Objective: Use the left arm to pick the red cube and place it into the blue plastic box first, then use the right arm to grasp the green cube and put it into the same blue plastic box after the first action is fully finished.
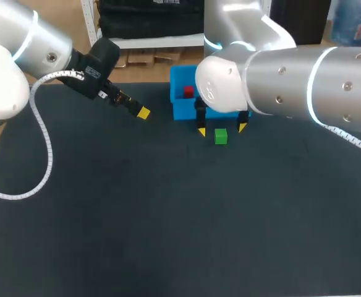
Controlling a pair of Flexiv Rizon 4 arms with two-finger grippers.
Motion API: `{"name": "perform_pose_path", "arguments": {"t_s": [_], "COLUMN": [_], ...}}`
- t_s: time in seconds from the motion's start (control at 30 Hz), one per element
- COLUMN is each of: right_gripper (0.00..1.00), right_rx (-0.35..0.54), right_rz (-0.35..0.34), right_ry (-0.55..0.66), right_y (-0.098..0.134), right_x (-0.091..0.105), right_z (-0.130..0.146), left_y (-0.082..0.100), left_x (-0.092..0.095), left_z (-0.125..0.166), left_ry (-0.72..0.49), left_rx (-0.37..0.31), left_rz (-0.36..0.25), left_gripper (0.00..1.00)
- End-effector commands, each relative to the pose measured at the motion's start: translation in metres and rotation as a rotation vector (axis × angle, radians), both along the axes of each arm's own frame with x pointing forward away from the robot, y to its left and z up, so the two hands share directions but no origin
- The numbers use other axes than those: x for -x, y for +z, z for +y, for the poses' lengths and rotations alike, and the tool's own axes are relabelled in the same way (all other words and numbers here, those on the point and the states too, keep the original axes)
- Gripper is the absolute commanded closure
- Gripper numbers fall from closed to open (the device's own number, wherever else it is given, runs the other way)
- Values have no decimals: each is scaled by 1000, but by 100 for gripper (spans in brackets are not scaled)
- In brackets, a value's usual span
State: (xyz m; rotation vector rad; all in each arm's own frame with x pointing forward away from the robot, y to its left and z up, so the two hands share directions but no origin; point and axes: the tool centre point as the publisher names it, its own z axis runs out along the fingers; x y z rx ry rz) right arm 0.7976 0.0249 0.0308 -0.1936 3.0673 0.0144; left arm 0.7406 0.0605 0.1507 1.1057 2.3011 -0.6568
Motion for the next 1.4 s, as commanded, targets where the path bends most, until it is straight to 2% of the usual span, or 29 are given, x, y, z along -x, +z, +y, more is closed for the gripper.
{"name": "perform_pose_path", "arguments": {"t_s": [0.03, 0.87, 1.4], "right_gripper": [0, 0, 0], "right_rx": [-1, -10, -10], "right_rz": [14, 41, 41], "right_ry": [2, 13, -4], "right_y": [-4, -31, -50], "right_x": [-7, -5, -12], "right_z": [1, 2, 1], "left_y": [-1, -1, -1], "left_x": [1, 1, 1], "left_z": [1, 1, 1], "left_ry": [-2, -2, -2], "left_rx": [5, 5, 5], "left_rz": [-4, -4, -4], "left_gripper": [0, 0, 0]}}
